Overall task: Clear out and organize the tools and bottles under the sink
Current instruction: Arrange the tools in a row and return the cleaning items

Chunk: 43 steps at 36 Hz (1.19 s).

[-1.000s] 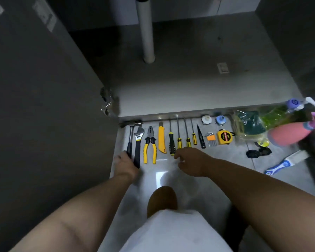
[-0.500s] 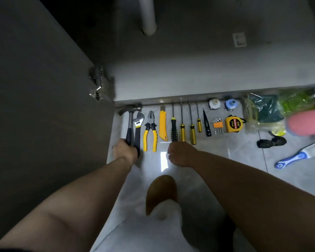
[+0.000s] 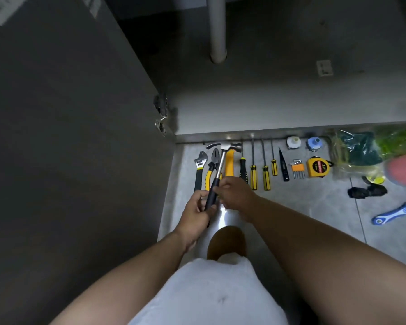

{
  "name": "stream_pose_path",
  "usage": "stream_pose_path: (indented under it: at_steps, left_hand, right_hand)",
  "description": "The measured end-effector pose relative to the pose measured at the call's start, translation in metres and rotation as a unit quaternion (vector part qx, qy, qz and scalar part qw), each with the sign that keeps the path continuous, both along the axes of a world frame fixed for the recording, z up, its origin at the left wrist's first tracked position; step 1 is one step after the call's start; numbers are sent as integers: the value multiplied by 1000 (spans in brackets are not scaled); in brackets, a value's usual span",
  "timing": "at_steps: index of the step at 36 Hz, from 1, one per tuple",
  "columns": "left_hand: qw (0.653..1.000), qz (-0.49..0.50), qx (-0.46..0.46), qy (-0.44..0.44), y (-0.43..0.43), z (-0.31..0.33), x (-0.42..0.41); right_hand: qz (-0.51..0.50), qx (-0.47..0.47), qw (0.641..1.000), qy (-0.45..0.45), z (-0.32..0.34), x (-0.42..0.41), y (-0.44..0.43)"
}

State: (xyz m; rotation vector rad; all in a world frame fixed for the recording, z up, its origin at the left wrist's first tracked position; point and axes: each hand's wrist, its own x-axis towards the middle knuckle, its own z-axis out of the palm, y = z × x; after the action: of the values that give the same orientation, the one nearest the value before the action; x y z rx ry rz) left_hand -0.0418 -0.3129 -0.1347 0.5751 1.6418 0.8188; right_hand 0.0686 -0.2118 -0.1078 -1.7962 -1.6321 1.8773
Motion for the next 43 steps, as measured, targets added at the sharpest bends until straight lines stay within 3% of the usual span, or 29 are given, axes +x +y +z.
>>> stream_pose_path:
  at_steps: [3,6,8,10,13,18,22,28,36,43]
  left_hand:
    - [1000,-11,-4,-23,11,-1,-3]
    - [998,42,-18,-44,24,-7,-6]
    - [993,110,-30,5,35,-18,-11]
    - [980,134,-51,136,45,-33,-18]
    - [954,52,-110,275,59,-54,-31]
    - [923,-56,-157,348,67,-65,-39]
    - [909,-75,-173,371,69,-64,-35]
    - [924,-48,-222,309,65,-58,-37]
    - [968,74,-232,63,42,-16,-51]
    - [980,119,-147,-62,50,39,-15]
  right_hand:
    - [-36,-57,997,34,-3,12,9]
    - [-76,-104,988,83,-6,20,18]
    - [-123,-139,976,116,-10,26,21]
    - [-137,-147,972,125,-16,31,22]
    - [-138,-144,972,127,-26,37,22]
    - [-106,-128,979,116,-37,45,24]
    - [-77,-116,983,119,-37,45,24]
    - [-25,-105,985,133,-27,30,34]
    - [66,-60,991,99,23,25,46]
    - [50,40,997,46,94,55,50]
